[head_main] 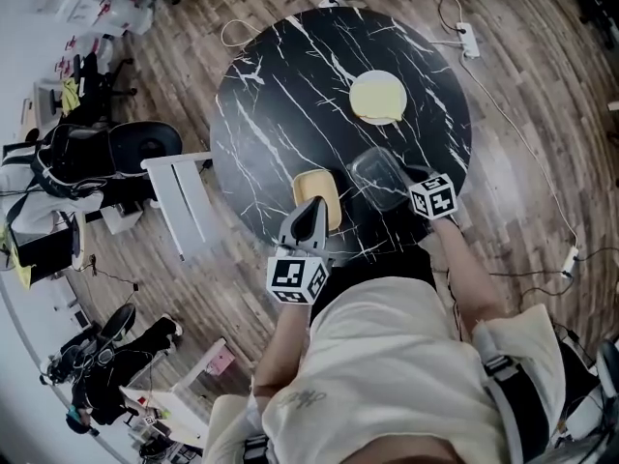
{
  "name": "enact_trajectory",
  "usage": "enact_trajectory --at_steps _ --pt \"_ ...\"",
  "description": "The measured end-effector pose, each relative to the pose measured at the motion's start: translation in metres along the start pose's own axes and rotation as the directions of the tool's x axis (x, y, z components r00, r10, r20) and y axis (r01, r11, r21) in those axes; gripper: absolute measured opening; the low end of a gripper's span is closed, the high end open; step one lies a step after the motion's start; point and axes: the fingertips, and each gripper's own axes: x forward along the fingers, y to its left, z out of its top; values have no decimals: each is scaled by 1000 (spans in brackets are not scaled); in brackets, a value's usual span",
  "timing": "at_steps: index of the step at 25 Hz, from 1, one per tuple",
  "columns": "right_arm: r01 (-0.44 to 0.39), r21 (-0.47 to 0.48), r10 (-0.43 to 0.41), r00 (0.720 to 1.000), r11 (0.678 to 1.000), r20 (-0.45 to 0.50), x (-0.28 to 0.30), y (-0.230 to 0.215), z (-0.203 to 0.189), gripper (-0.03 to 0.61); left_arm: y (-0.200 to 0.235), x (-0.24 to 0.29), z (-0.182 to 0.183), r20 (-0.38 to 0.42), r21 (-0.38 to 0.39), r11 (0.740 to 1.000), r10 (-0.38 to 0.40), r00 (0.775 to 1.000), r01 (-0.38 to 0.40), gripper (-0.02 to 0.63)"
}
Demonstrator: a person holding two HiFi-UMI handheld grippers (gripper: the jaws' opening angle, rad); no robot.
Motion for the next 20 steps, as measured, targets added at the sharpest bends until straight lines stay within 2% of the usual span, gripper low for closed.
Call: enact_trajectory --at_steps 6,13,20 --pt "13 -11 -13 998 1000 62 -29 15 10 9 2 -6 11 16 22 1000 -23 1000 22 20" --pt "70 -91 -52 981 993 185 -74 28 62 9 14 -21 30 75 40 999 -25 997 22 20" --pt "123 -211 -54 951 970 305 -116 60 126 9 39 -45 38 155 1 1000 26 988 -27 20"
